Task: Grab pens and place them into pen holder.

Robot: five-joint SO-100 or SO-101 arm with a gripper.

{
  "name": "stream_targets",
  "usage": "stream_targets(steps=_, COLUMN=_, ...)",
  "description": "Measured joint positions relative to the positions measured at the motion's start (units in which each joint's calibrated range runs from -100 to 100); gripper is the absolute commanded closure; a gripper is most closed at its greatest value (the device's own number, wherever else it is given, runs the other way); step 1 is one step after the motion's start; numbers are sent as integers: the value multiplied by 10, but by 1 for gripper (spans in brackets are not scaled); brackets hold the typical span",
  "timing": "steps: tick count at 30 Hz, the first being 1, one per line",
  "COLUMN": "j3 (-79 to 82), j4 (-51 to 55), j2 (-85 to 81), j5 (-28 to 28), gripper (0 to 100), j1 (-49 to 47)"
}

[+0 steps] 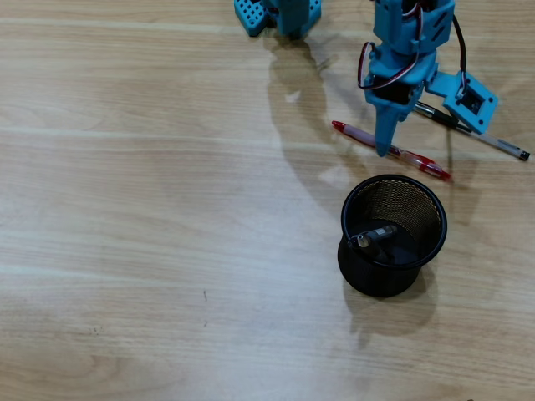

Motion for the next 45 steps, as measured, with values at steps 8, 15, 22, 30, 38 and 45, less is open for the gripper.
stream_targets(steps=8, j3=72, j4=-54, j2=0, j5=-15, gripper=73, j1=-2)
stream_targets(steps=15, j3=147, j4=-137, j2=19, j5=-32, gripper=73, j1=-5)
stream_targets(steps=22, j3=149, j4=-164, j2=45, j5=-37, gripper=79, j1=-21)
stream_targets(steps=30, j3=151, j4=-166, j2=50, j5=-48, gripper=89, j1=-30)
stream_targets(steps=38, j3=151, j4=-166, j2=50, j5=-48, gripper=98, j1=-33)
stream_targets(steps=45, j3=151, j4=-166, j2=50, j5=-49, gripper=98, j1=-33)
